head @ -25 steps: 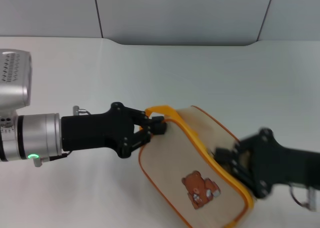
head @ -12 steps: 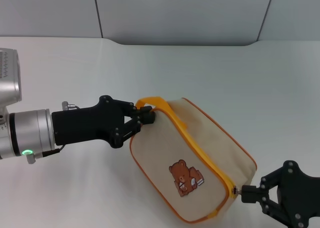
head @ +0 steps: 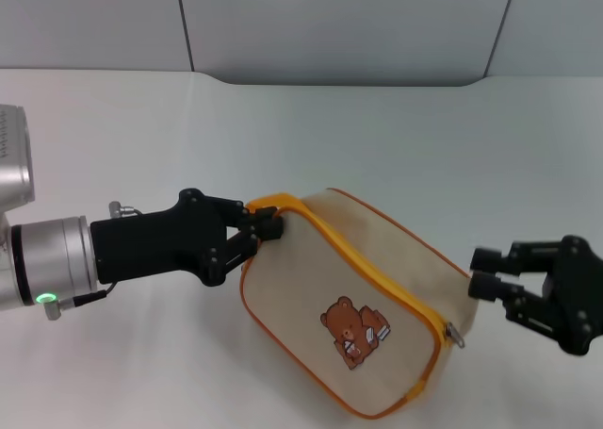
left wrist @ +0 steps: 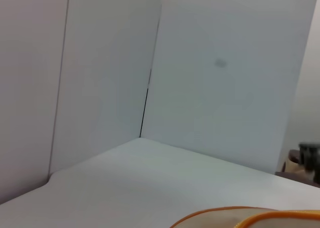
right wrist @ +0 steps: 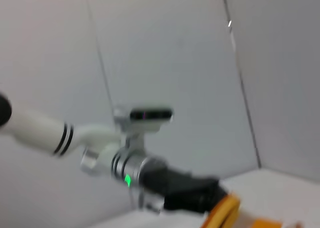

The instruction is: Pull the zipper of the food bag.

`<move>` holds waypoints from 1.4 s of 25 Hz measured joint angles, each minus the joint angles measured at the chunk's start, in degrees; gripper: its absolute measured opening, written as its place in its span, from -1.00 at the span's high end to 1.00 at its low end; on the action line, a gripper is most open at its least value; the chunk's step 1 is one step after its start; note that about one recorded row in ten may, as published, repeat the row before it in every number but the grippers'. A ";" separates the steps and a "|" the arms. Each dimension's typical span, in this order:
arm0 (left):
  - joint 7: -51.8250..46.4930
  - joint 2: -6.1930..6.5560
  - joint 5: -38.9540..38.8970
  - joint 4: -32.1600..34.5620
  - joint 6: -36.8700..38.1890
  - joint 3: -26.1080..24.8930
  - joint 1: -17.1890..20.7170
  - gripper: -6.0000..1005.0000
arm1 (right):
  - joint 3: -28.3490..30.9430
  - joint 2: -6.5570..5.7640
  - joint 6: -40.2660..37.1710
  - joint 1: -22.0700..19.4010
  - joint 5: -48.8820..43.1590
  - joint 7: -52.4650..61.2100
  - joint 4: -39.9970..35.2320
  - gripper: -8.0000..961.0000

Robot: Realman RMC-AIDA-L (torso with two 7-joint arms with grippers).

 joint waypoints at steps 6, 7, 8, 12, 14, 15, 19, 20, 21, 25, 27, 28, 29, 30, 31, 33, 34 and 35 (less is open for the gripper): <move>0.79 -0.58 -0.12 -0.01 -1.15 -0.04 0.50 0.85 | 0.80 -0.13 -0.21 0.28 2.90 -0.06 2.45 0.13; 0.79 -0.58 -0.12 -0.01 -1.15 -0.04 0.50 0.84 | 0.80 -0.13 -0.21 0.28 2.90 -0.06 2.45 0.08; 1.39 -0.64 -0.19 -0.01 -1.31 -0.05 0.60 0.84 | 0.78 -0.12 0.00 0.34 2.91 -0.07 2.46 0.03; 2.40 -0.80 -0.23 -0.01 -2.38 -0.40 0.76 0.83 | 0.80 0.00 0.49 0.45 2.93 -0.07 2.46 -0.16; 2.47 -0.85 -0.38 -0.01 -3.21 -1.11 0.88 0.82 | 0.76 0.04 0.52 0.53 2.93 -0.07 2.46 -0.26; 2.47 -0.83 -0.49 -0.01 -3.42 -1.49 0.92 0.82 | 0.70 0.04 0.54 0.54 2.93 -0.07 2.46 -0.31; 2.08 -0.09 -0.88 0.40 -0.75 -3.61 1.36 0.61 | 0.43 -0.01 0.60 0.66 2.93 0.10 2.46 -0.52; 1.79 0.33 -0.91 0.47 1.24 -4.24 1.47 0.56 | 0.40 -0.07 0.51 0.69 2.93 0.19 2.46 -0.57; 0.83 1.55 -0.93 0.40 7.52 -5.04 1.47 0.51 | 0.36 -0.48 -0.24 0.89 2.91 0.50 2.45 -0.62; -1.20 2.74 -0.40 0.61 17.69 -4.22 0.93 0.22 | 0.21 -1.56 -2.40 1.61 1.76 1.14 2.46 -0.74; -2.49 2.76 0.54 1.19 22.03 -2.31 0.59 0.03 | 0.12 -2.18 -4.08 2.30 0.06 1.34 2.50 -0.75; -2.82 2.71 0.75 1.38 22.85 -1.67 0.55 -0.06 | 0.09 -2.31 -4.65 2.75 -1.14 1.45 2.51 -0.76; -3.31 2.49 1.09 1.58 23.49 -0.56 0.56 -0.13 | 0.04 -2.37 -5.00 3.28 -2.32 1.57 2.51 -0.76; -3.37 2.25 1.25 1.64 23.56 0.27 0.67 -0.19 | -0.01 -2.34 -5.05 3.87 -3.63 1.69 2.53 -0.75; -3.32 2.13 1.34 1.64 23.44 0.68 0.77 -0.26 | -0.69 -2.15 -4.75 4.66 -5.07 1.79 2.55 -0.75; -3.01 1.90 1.48 1.48 22.89 1.03 1.11 -0.39 | -1.27 -2.02 -4.39 5.03 -5.49 1.80 2.58 -0.75; -2.82 1.83 1.53 1.32 22.53 1.03 1.29 -0.45 | -1.81 -1.89 -3.98 5.33 -5.65 1.82 2.60 -0.75; -2.82 1.83 1.53 1.32 22.53 1.03 1.29 -0.48 | -2.33 -1.73 -3.54 5.60 -5.73 1.85 2.63 -0.75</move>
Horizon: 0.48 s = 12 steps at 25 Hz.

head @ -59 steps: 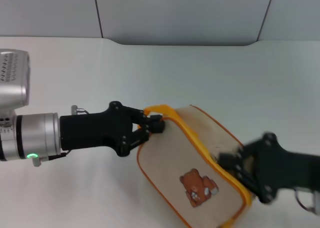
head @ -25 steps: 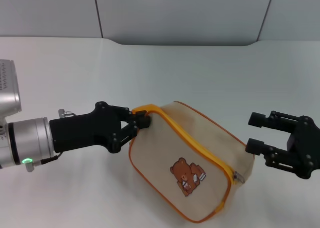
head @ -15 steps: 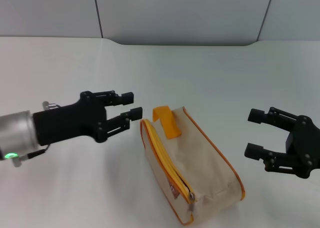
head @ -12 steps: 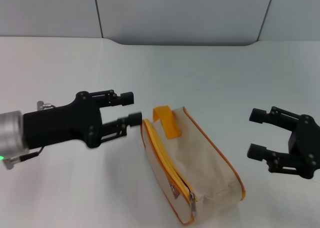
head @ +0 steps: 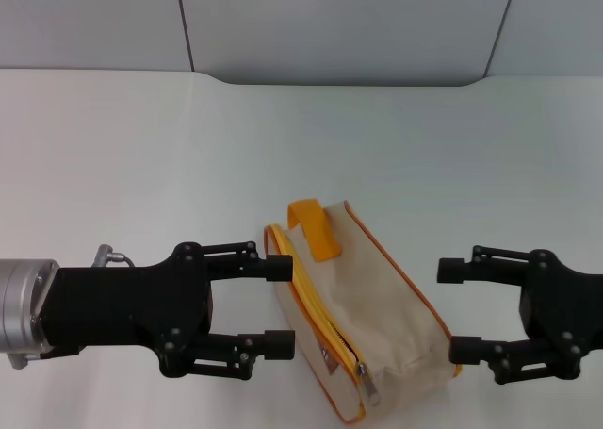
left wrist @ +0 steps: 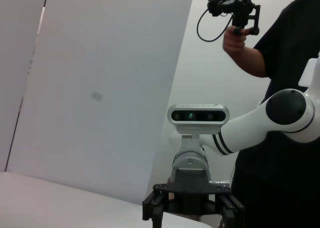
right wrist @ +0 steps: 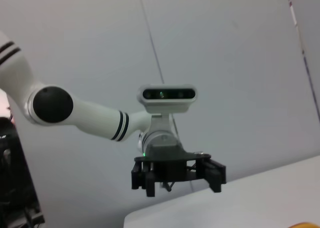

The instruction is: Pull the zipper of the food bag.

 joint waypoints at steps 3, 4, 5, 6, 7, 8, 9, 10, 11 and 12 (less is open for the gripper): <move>0.57 -0.05 0.02 -0.14 -0.39 -0.17 0.27 -0.56 | -0.50 0.31 0.46 0.41 -0.10 0.07 0.01 -0.75; 0.59 -0.05 0.03 -0.15 -0.41 -0.18 0.30 -0.56 | -0.53 0.33 0.48 0.47 -0.13 0.08 0.01 -0.75; 0.65 -0.05 0.03 -0.17 -0.48 -0.17 0.36 -0.56 | -0.54 0.33 0.48 0.49 -0.15 0.08 0.01 -0.75; 0.66 -0.06 0.04 -0.18 -0.64 -0.09 0.40 -0.56 | -0.57 0.33 0.50 0.51 -0.16 0.09 0.01 -0.75; 0.66 -0.06 0.04 -0.18 -0.64 -0.09 0.40 -0.56 | -0.57 0.33 0.50 0.51 -0.16 0.09 0.01 -0.75; 0.66 -0.06 0.05 -0.19 -0.69 -0.02 0.42 -0.56 | -0.59 0.33 0.50 0.53 -0.17 0.09 0.01 -0.75; 0.67 -0.07 0.06 -0.19 -0.73 0.03 0.42 -0.56 | -0.62 0.33 0.50 0.57 -0.18 0.09 0.01 -0.75; 0.67 -0.07 0.06 -0.19 -0.75 0.08 0.42 -0.56 | -0.63 0.32 0.47 0.58 -0.18 0.10 0.01 -0.75; 0.68 -0.07 0.08 -0.19 -0.81 0.10 0.42 -0.56 | -0.64 0.24 0.34 0.61 -0.18 0.10 0.01 -0.75; 0.68 -0.07 0.08 -0.19 -0.81 0.10 0.42 -0.56 | -0.64 0.24 0.34 0.61 -0.18 0.10 0.01 -0.75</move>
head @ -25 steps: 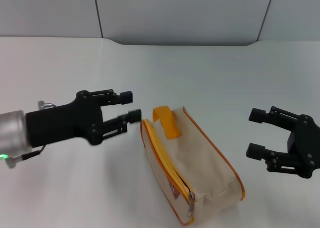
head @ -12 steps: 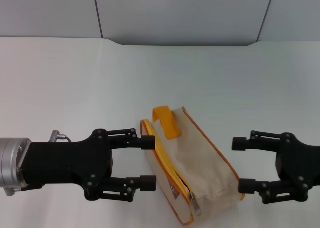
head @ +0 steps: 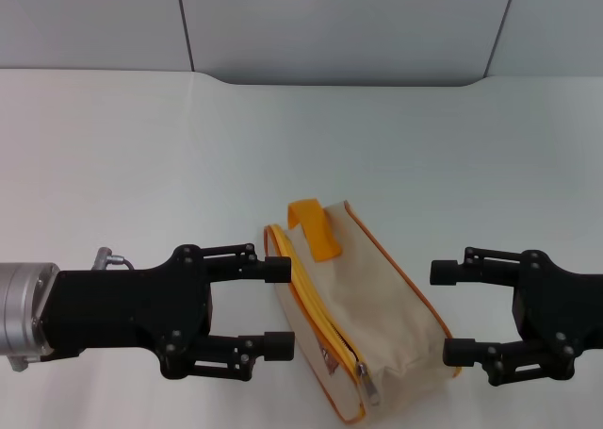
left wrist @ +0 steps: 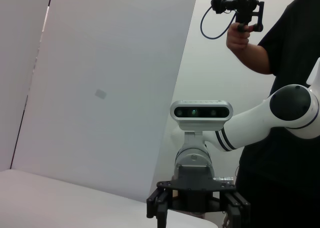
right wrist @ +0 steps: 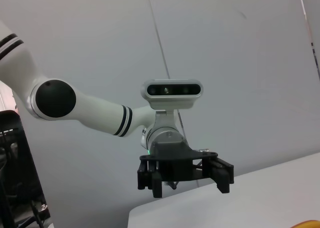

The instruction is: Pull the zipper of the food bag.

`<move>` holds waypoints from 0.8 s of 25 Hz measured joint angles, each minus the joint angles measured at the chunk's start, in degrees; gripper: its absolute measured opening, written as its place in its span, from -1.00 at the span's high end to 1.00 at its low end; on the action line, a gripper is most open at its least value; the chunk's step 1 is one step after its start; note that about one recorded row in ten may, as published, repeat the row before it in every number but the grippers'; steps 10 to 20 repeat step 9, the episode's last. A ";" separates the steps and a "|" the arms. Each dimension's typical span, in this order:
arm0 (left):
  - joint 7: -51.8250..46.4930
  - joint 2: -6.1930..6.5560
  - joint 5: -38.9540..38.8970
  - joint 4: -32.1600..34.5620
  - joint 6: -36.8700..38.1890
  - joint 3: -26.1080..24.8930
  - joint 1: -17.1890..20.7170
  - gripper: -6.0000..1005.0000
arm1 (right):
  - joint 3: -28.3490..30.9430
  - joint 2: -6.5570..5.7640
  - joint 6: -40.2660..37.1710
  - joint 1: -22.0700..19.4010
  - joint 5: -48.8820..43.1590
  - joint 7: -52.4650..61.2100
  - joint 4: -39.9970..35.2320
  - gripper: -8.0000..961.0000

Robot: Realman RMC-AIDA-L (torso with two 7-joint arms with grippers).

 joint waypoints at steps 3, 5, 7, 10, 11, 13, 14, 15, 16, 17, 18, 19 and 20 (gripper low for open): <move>0.00 0.00 0.02 0.00 -0.04 0.02 0.00 -0.56 | -0.02 -0.13 -0.25 -0.10 0.13 0.00 0.00 -0.75; 0.00 0.00 0.02 0.00 -0.04 0.02 0.07 -0.56 | 0.01 -0.17 -0.34 -0.18 0.24 0.00 0.00 -0.75; 0.00 0.00 0.03 0.01 -0.04 0.02 0.11 -0.56 | 0.04 -0.21 -0.41 -0.25 0.33 0.02 0.00 -0.75; 0.00 -0.05 0.02 0.11 -0.04 0.03 0.13 -0.56 | 0.06 -0.25 -0.45 -0.31 0.35 0.09 0.00 -0.75; 0.00 -0.05 0.02 0.11 -0.04 0.03 0.13 -0.56 | 0.06 -0.25 -0.45 -0.31 0.35 0.09 0.00 -0.75; 0.00 -0.05 0.02 0.11 -0.04 0.03 0.13 -0.56 | 0.06 -0.25 -0.45 -0.31 0.35 0.09 0.00 -0.75; 0.00 -0.05 0.02 0.11 -0.04 0.03 0.13 -0.56 | 0.06 -0.25 -0.45 -0.31 0.35 0.09 0.00 -0.75; 0.00 -0.05 0.02 0.11 -0.04 0.03 0.13 -0.56 | 0.06 -0.25 -0.45 -0.31 0.35 0.09 0.00 -0.75; 0.00 -0.05 0.02 0.11 -0.04 0.03 0.13 -0.56 | 0.06 -0.25 -0.45 -0.31 0.35 0.09 0.00 -0.75; 0.00 -0.05 0.02 0.11 -0.04 0.03 0.13 -0.56 | 0.06 -0.25 -0.45 -0.31 0.35 0.09 0.00 -0.75; 0.00 -0.05 0.02 0.11 -0.04 0.03 0.13 -0.56 | 0.06 -0.25 -0.45 -0.31 0.35 0.09 0.00 -0.75; 0.00 -0.05 0.02 0.11 -0.04 0.03 0.13 -0.56 | 0.06 -0.25 -0.45 -0.31 0.35 0.09 0.00 -0.75; 0.00 -0.05 0.02 0.11 -0.04 0.03 0.13 -0.56 | 0.06 -0.25 -0.45 -0.31 0.35 0.09 0.00 -0.75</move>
